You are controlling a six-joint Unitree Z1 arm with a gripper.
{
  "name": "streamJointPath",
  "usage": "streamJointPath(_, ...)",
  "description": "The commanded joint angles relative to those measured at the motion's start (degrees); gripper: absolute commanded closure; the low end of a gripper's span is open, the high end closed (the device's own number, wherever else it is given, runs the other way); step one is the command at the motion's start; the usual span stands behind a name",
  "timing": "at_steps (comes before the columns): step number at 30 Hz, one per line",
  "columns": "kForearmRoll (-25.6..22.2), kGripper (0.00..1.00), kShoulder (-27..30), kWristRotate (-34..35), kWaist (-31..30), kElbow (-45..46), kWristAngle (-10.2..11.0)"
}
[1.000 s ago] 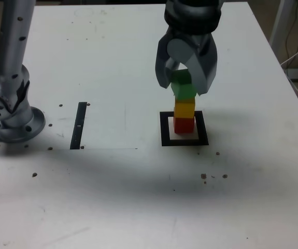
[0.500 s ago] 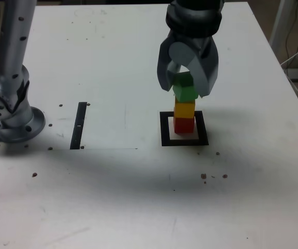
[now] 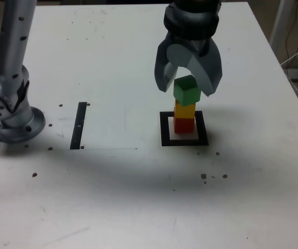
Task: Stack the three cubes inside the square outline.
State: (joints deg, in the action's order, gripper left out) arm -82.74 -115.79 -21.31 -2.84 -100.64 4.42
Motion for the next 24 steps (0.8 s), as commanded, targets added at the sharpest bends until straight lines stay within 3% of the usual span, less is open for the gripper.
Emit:
streamJointPath(1,-0.1,0.01,1.0,0.1,0.1,0.2,0.1)
streamJointPath(17,-2.7,0.01,12.4,1.3,0.1,4.4,-0.1)
streamJointPath(24,-4.3,0.01,20.1,3.9,0.1,8.1,-0.1)
